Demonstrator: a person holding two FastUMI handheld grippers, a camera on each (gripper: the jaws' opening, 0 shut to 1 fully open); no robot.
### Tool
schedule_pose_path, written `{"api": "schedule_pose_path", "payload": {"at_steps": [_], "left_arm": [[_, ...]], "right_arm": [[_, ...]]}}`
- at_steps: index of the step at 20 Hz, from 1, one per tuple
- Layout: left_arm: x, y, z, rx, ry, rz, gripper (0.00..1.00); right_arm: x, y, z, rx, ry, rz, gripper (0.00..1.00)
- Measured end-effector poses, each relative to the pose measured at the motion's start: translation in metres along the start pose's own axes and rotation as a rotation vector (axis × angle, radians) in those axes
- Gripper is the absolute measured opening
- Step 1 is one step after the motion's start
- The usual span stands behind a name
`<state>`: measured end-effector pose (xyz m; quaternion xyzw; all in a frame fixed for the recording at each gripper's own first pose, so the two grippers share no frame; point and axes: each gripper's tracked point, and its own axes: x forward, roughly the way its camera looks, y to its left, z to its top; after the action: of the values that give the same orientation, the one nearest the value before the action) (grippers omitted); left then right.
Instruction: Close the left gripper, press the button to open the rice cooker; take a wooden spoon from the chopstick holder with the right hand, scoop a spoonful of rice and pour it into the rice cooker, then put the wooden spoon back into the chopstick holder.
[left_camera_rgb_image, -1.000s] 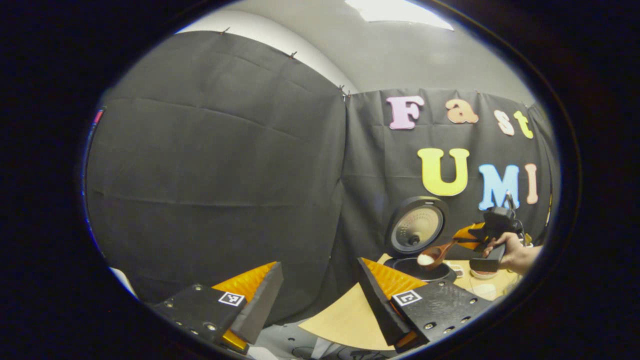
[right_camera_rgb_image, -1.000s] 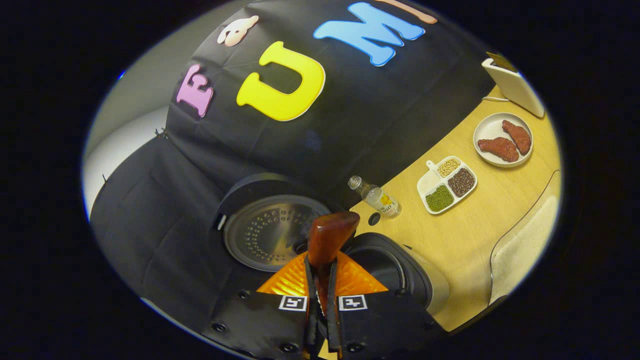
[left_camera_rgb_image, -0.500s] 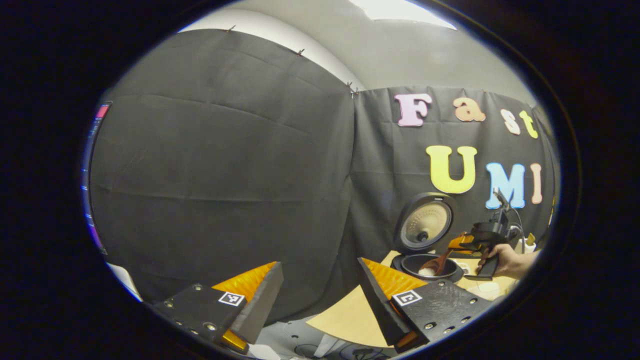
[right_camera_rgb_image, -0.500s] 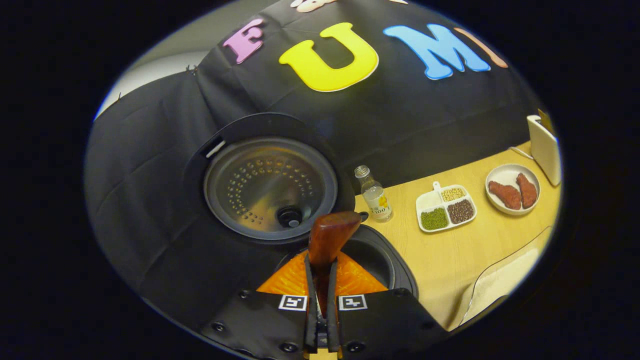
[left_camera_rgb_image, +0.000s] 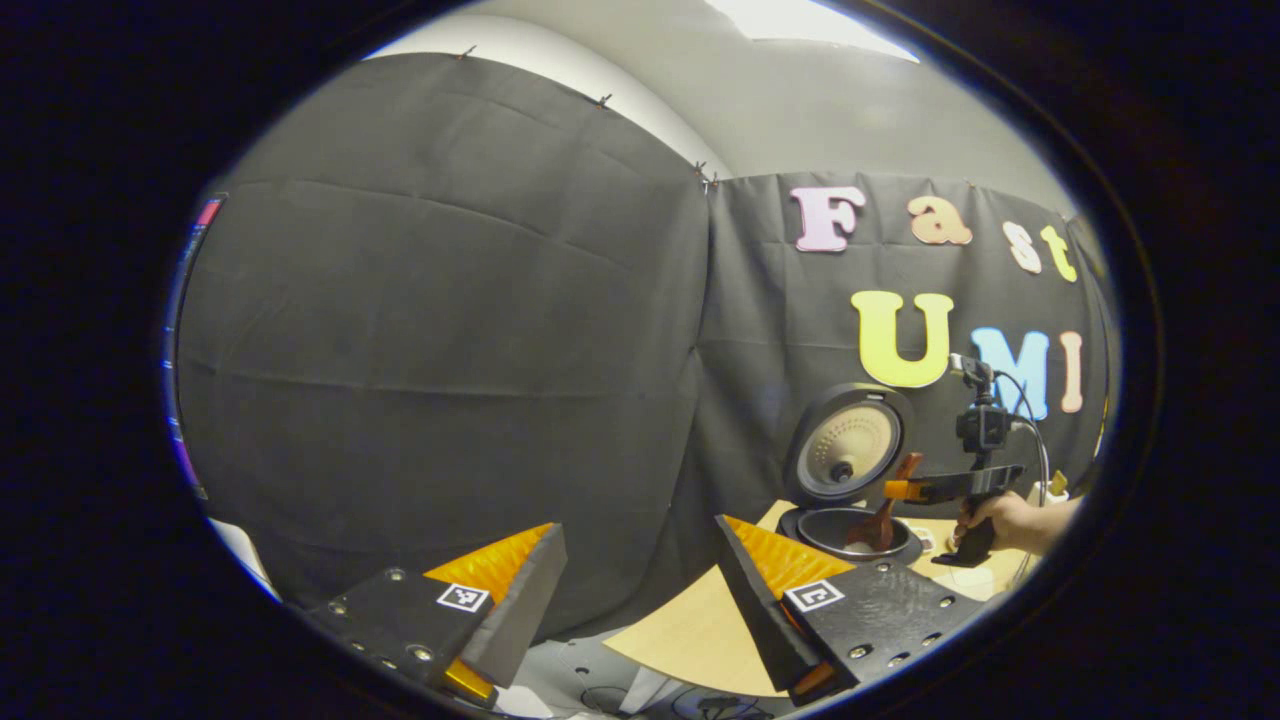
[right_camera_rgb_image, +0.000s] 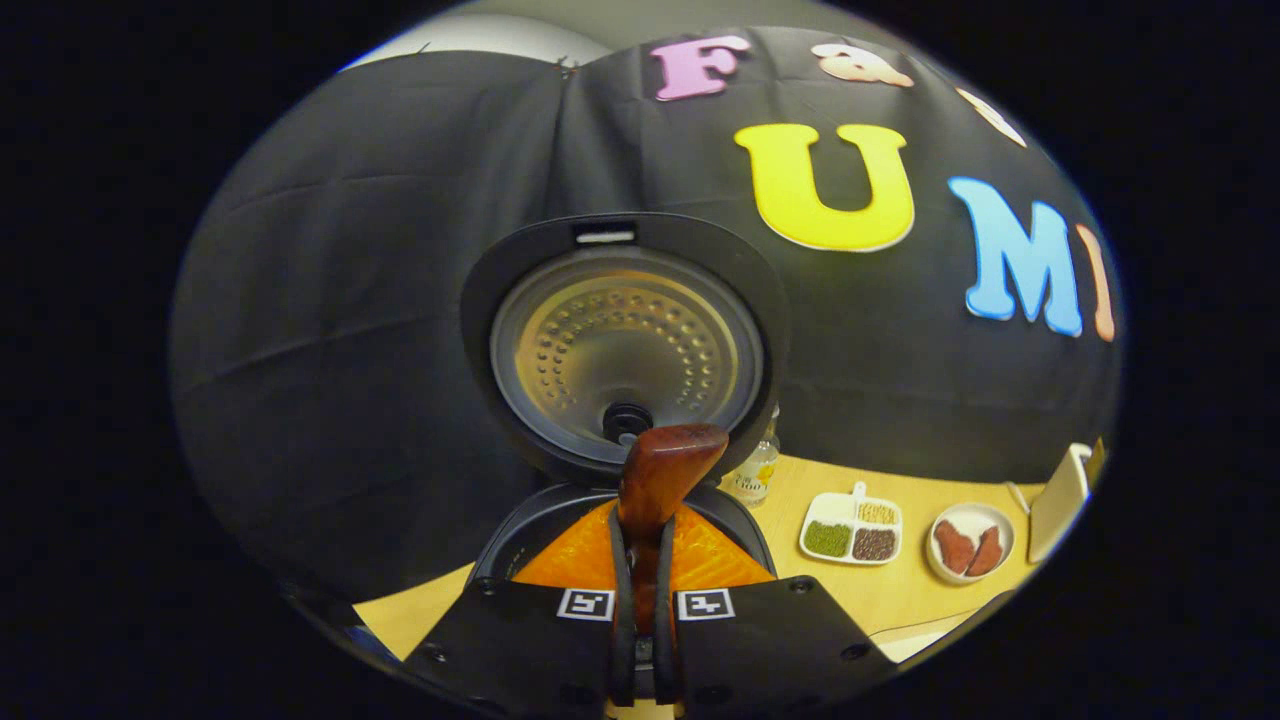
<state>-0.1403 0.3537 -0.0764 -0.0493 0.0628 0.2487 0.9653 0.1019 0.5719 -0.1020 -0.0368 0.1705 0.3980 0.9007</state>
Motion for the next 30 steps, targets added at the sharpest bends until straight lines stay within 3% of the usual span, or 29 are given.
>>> {"api": "schedule_pose_path", "payload": {"at_steps": [6, 7, 8, 10, 12, 16, 21, 27, 30], "left_arm": [[0.005, 0.002, -0.001, -0.010, -0.002, -0.009, 0.89], [0.006, 0.003, -0.001, -0.010, -0.004, -0.009, 0.89], [0.007, 0.003, 0.001, -0.011, -0.006, -0.011, 0.89], [0.009, 0.003, 0.001, -0.013, -0.009, -0.015, 0.89], [0.014, 0.003, 0.002, -0.015, -0.011, -0.020, 0.89], [0.022, 0.000, 0.004, -0.024, -0.015, -0.034, 0.89], [0.034, -0.014, 0.011, -0.020, -0.028, -0.074, 0.89], [0.045, -0.049, 0.024, -0.011, -0.032, -0.154, 0.92], [0.050, -0.080, 0.035, 0.002, -0.042, -0.212, 0.91]], "right_arm": [[-0.008, 0.016, 0.015, -0.404, -0.066, -0.018, 0.09], [-0.006, 0.018, 0.014, -0.464, -0.075, -0.023, 0.05], [-0.007, 0.019, 0.016, -0.516, -0.082, -0.027, 0.09], [-0.009, 0.019, 0.017, -0.572, -0.090, -0.038, 0.09], [-0.009, 0.017, 0.013, -0.538, -0.077, -0.040, 0.09], [-0.007, 0.005, 0.006, -0.274, -0.031, -0.032, 0.09], [-0.013, -0.018, 0.008, 0.185, 0.001, -0.003, 0.09], [-0.045, -0.058, 0.029, 0.744, -0.054, 0.031, 0.09], [-0.079, -0.104, 0.036, 0.881, -0.112, 0.003, 0.05]]}}
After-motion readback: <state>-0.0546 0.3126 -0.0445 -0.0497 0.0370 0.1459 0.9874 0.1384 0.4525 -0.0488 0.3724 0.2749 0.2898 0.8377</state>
